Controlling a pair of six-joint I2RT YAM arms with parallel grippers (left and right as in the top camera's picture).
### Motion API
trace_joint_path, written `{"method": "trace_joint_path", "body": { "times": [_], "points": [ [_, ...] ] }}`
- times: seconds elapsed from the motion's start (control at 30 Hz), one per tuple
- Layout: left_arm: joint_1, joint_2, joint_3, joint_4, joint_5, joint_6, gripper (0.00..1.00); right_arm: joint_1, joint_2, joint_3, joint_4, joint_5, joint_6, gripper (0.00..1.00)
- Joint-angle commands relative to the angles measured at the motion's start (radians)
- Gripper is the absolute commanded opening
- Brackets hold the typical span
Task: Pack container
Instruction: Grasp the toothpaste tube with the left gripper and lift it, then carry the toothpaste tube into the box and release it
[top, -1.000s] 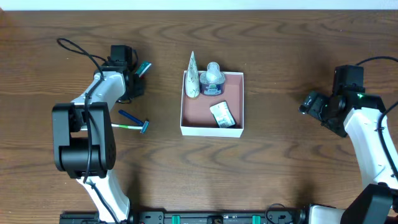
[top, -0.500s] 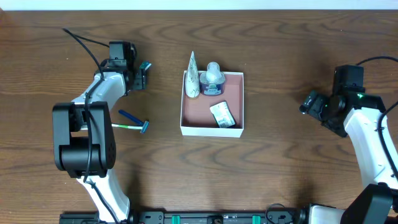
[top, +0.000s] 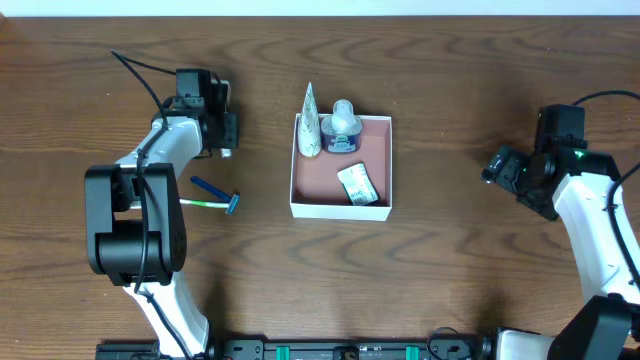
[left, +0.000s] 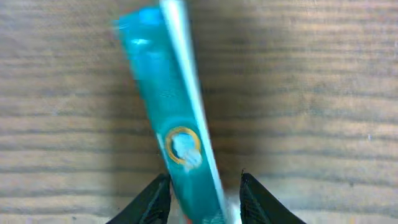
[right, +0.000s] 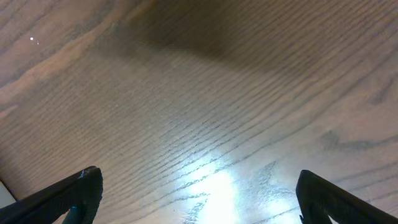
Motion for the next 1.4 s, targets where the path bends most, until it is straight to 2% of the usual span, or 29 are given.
{"method": "trace_joint_path", "body": {
  "times": [0.0, 0.33, 0.43, 0.53, 0.83, 0.93, 1.1, 1.27, 1.37],
  "points": [
    [0.0, 0.02, -0.014, -0.019, 0.023, -0.005, 0.38, -0.008, 0.0, 0.011, -0.001, 0.004, -0.014, 0.99],
    [0.0, 0.02, -0.036, -0.019, 0.023, -0.058, 0.37, -0.008, 0.0, 0.011, -0.001, 0.004, -0.014, 0.99],
    [0.0, 0.02, -0.036, -0.019, 0.023, -0.09, 0.29, -0.008, 0.0, 0.011, -0.001, 0.004, -0.014, 0.99],
    [0.0, 0.02, -0.036, -0.02, 0.024, -0.096, 0.08, -0.008, 0.0, 0.011, -0.001, 0.004, -0.014, 0.99],
    [0.0, -0.005, -0.029, -0.053, 0.024, -0.096, 0.06, -0.008, 0.0, 0.011, -0.001, 0.003, -0.014, 0.99],
    [0.0, -0.067, -0.021, -0.09, 0.024, -0.096, 0.06, -0.008, 0.0, 0.011, -0.001, 0.004, -0.014, 0.99],
    [-0.003, -0.271, -0.018, -0.145, 0.045, -0.096, 0.06, -0.008, 0.0, 0.011, -0.001, 0.004, -0.014, 0.99],
    [-0.029, -0.532, -0.018, -0.196, 0.177, -0.091, 0.06, -0.008, 0.0, 0.011, -0.001, 0.003, -0.014, 0.99],
    [-0.077, -0.674, -0.018, -0.23, 0.233, -0.048, 0.06, -0.008, 0.0, 0.011, -0.001, 0.004, -0.014, 0.99]
  ]
}}
